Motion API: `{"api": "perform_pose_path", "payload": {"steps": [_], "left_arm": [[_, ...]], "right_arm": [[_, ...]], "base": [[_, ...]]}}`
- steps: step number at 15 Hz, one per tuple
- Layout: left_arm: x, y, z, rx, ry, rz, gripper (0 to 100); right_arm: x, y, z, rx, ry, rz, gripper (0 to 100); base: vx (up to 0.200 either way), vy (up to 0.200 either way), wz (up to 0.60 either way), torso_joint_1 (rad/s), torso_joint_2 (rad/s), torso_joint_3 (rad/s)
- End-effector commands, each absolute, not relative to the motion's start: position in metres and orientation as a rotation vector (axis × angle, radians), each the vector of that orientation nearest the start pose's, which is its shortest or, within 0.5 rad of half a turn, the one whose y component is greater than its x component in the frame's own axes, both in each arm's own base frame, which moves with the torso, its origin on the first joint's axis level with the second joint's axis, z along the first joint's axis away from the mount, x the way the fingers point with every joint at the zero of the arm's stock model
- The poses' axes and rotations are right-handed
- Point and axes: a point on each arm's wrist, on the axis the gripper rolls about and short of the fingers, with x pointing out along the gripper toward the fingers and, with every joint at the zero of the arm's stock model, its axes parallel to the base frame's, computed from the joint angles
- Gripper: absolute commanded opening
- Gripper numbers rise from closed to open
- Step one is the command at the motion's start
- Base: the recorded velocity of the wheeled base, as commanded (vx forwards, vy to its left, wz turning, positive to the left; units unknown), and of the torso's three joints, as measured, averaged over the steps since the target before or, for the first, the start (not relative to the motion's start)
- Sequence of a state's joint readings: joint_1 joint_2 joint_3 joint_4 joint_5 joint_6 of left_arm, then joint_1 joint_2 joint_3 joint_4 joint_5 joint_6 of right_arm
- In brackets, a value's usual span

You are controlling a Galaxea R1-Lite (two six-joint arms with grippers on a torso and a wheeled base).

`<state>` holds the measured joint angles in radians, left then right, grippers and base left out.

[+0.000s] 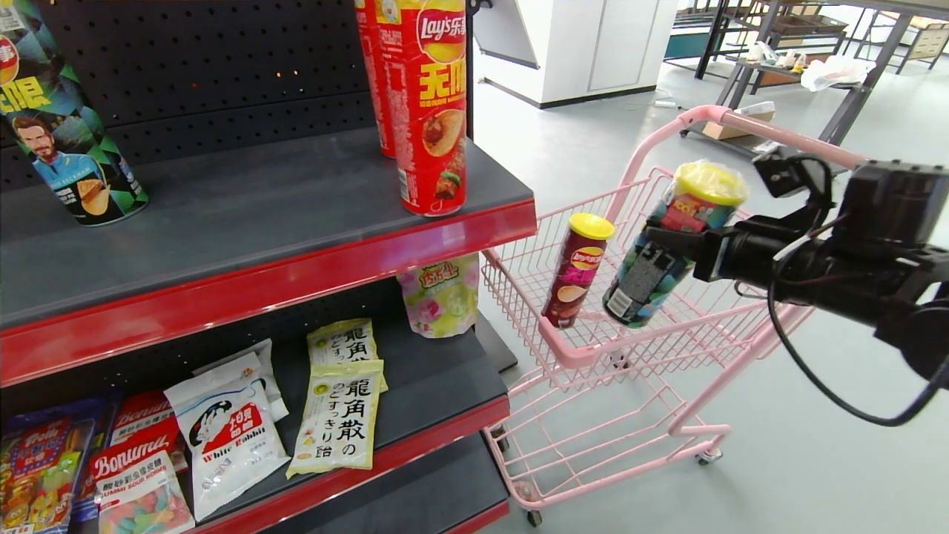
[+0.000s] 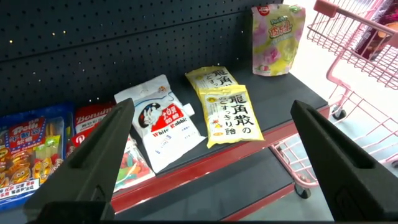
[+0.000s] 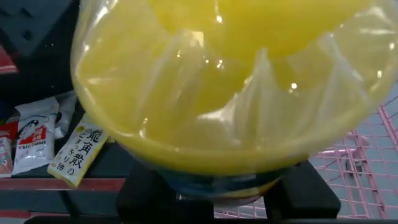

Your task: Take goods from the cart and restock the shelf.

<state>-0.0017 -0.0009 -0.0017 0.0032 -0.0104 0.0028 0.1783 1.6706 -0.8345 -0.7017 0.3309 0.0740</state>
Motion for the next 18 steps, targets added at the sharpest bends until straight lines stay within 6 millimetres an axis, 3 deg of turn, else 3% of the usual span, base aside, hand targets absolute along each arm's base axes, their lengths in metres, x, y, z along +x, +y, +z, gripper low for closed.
{"api": "perform_pose_path", "payload": {"steps": [1,2,3,4,7,10,18], "left_arm": [[-0.023,0.000,0.076,0.003,0.002,-0.012,100],[-0.023,0.000,0.076,0.002,0.002,-0.012,100],[-0.023,0.000,0.076,0.002,0.002,-0.012,100],[-0.023,0.000,0.076,0.003,0.002,-0.012,100],[-0.022,0.000,0.076,0.005,0.008,-0.017,100],[-0.022,0.000,0.076,0.006,0.008,-0.017,100],[-0.023,0.000,0.076,0.015,0.000,-0.018,100]], "right_arm": [[0.220,0.050,0.284,0.070,0.050,0.513,0],[0.192,0.044,0.289,0.055,0.093,0.508,0],[0.149,0.035,0.288,0.024,0.174,0.487,0],[0.118,0.026,0.283,-0.011,0.237,0.439,0],[0.036,0.011,0.242,-0.044,0.331,0.385,0],[0.023,0.008,0.232,-0.060,0.309,0.338,0],[0.024,0.008,0.223,-0.117,0.329,0.351,0]], "base": [[0.000,0.000,0.00,0.000,0.00,0.000],[0.000,0.000,0.00,0.000,0.00,0.000],[0.000,0.000,0.00,0.000,0.00,0.000],[0.000,0.000,0.00,0.000,0.00,0.000],[0.000,0.000,0.00,0.000,0.00,0.000],[0.000,0.000,0.00,0.000,0.00,0.000],[0.000,0.000,0.00,0.020,-0.06,-0.041]]}}
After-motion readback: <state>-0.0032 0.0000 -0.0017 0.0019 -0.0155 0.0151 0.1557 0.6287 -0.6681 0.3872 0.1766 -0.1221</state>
